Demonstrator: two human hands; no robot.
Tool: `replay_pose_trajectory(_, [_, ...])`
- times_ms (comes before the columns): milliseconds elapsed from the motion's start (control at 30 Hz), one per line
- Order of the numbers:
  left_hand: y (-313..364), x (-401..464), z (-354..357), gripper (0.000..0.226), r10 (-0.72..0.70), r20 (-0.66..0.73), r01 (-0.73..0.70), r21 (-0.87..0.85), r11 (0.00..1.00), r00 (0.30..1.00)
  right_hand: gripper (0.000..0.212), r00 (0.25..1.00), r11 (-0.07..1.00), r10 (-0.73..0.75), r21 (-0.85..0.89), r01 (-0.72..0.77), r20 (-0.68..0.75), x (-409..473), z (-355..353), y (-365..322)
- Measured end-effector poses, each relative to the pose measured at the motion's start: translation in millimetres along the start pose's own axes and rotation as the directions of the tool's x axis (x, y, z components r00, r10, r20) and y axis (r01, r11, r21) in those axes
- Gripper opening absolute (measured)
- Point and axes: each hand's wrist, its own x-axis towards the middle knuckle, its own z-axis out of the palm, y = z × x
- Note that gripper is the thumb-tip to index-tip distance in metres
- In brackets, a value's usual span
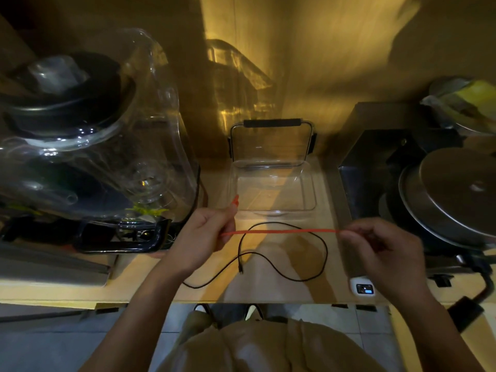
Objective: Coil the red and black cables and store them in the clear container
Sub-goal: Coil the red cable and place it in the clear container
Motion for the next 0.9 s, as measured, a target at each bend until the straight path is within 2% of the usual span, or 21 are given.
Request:
replay_pose_trajectory(133, [-6.4, 2.8, 3.5, 0.049, -0.072, 0.071, 0.091, -0.328, 0.94, 0.995, 0.005, 0.997, 0.998, -0.061, 0.032, 0.063, -0.056, 4.5, 2.2, -7.5])
replay_pose_trajectory(233, [-14.0, 3.0, 6.7, 0.048, -0.109, 0.241, 0.227, -0.545, 0.807, 0.964, 0.009, 0.992, 0.993, -0.084, 0.069, 0.091, -0.091, 7.6, 8.7, -12.6])
replay_pose_trajectory(333, [-19.6, 0.3, 9.8, 0.039, -0.058, 0.411, 0.346, -0.673, 0.654, 0.91, 0.011, 0.992, 0.991, -0.055, 0.113, 0.068, -0.117, 8.8, 17.3, -15.6])
replay_pose_trajectory(400, [-21.8, -1.3, 13.6, 0.036, -0.003, 0.477, 0.399, -0.73, 0.555, 0.879, 0.011, 0.993, 0.991, -0.05, 0.122, 0.063, -0.104, 7.8, 22.7, -16.1])
replay_pose_trajectory(533, [-21.2, -3.7, 19.6, 0.051, 0.067, 0.515, 0.444, -0.791, 0.421, 0.854, 0.007, 0.996, 0.992, -0.076, 0.096, 0.081, -0.046, 1.4, 30.3, -14.2])
replay_pose_trajectory(700, [-17.8, -7.1, 21.8, 0.042, 0.113, 0.517, 0.443, -0.811, 0.382, 0.848, 0.021, 0.997, 0.996, -0.068, 0.068, 0.065, 0.038, -3.2, 32.6, -15.3])
replay_pose_trajectory(800, [-12.9, -7.8, 25.1, 0.036, 0.162, 0.521, 0.454, -0.831, 0.321, 0.838, 0.026, 0.993, 0.995, -0.094, 0.037, 0.091, 0.072, -3.1, 34.9, -15.5])
replay_pose_trajectory(900, [-7.7, -8.9, 27.4, 0.034, 0.195, 0.484, 0.42, -0.859, 0.292, 0.853, 0.038, 0.987, 0.997, -0.074, 0.035, 0.07, 0.142, -4.6, 39.9, -16.0])
